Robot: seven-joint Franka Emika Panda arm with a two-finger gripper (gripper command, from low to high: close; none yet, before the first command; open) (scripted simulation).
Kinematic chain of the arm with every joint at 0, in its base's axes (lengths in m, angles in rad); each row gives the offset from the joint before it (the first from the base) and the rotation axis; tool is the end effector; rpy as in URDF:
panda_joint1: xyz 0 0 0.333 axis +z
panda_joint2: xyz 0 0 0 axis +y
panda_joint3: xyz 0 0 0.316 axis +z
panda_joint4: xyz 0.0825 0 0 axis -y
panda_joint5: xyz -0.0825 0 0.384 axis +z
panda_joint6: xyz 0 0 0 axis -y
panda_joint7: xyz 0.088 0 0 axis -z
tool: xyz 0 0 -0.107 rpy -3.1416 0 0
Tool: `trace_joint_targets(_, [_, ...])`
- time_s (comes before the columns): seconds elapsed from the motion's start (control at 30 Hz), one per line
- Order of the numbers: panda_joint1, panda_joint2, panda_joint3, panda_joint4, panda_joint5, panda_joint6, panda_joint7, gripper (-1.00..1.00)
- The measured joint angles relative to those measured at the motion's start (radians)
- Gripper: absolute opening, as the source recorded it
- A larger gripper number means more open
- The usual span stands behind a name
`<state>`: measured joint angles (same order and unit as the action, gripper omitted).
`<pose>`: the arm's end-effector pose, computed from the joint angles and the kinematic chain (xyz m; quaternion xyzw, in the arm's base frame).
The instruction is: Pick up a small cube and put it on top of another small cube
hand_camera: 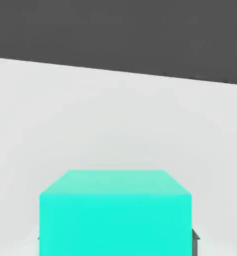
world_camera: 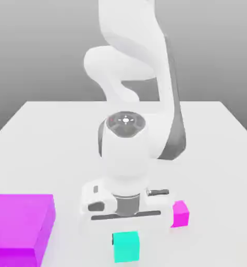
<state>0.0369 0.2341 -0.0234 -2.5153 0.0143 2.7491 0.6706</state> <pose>0.4645 0.0052 0.1909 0.9445 -0.3286 -0.0001 0.0000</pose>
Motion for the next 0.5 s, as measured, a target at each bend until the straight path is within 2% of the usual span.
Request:
trace_joint_targets(0.4, [0.21, 0.078, 0.286, 0.31, -0.144, -0.249, -0.407, -1.0])
trace_joint_targets(0.5, [0.263, 0.165, 0.305, 0.366, -0.2, -0.224, -0.449, -1.0])
